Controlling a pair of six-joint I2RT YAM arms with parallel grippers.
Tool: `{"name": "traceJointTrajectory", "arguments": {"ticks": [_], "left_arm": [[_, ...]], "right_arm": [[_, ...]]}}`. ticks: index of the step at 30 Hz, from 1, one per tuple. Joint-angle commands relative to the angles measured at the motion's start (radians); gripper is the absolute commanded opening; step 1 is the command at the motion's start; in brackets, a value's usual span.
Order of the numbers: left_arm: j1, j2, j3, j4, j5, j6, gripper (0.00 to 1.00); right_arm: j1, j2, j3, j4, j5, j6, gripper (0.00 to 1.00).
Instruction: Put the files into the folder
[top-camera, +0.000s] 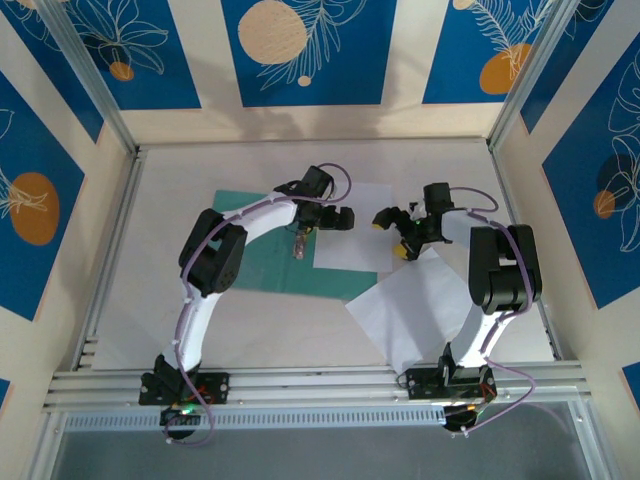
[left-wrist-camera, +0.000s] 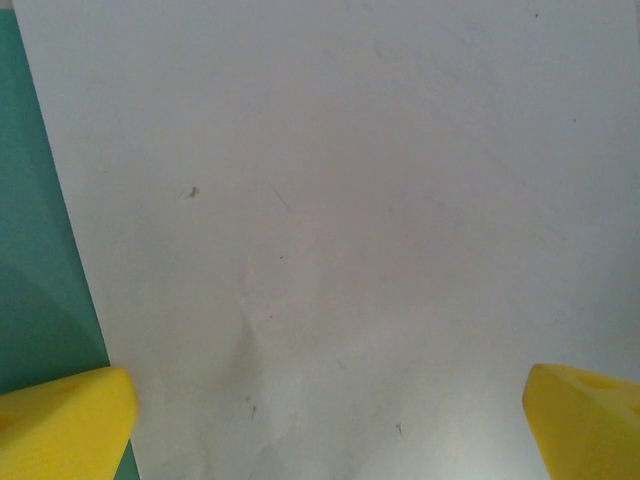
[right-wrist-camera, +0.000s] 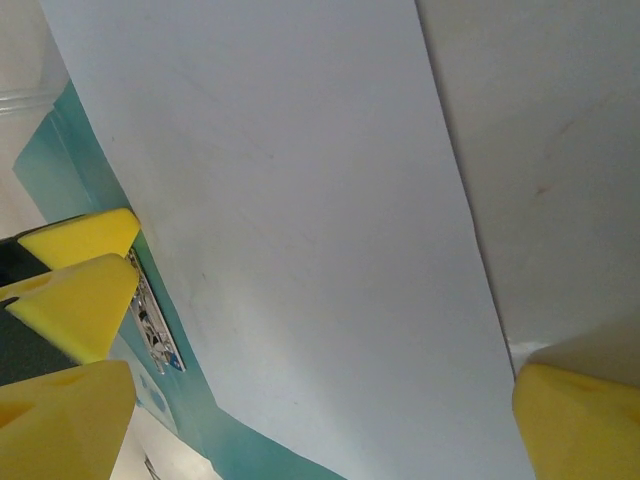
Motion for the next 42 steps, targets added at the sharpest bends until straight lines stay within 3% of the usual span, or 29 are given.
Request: {"name": "traceJointTrajectory", "arguments": {"ticks": [1, 17, 30, 37, 42], "left_arm": [[-0.005, -0.034, -0.022, -0.03, 0.026, 0.002, 1.0], [0.021, -0.016, 0.057, -0.106, -0.059, 0.038, 1.0], [0.02, 0.063, 0.064, -0.109, -0.038, -0.004, 0.94], [0.016, 0.048, 0.002, -0.032, 0.049, -0.038, 0.81], [0.017, 0.033, -0.018, -0.018, 0.058, -0.047, 0.8]], "right_arm": [[-0.007, -0.031, -0.005, -0.024, -0.029, -0.023, 0.97], [-0.002, 0.007, 0.04, -0.05, -0.023, -0.047, 0.97], [0.007, 0.041, 0.054, -0.05, -0.027, -0.048, 0.97], [0.023, 0.054, 0.058, -0.05, -0.028, -0.045, 0.97], [0.036, 0.059, 0.064, -0.058, -0.026, -0.047, 0.97]]}}
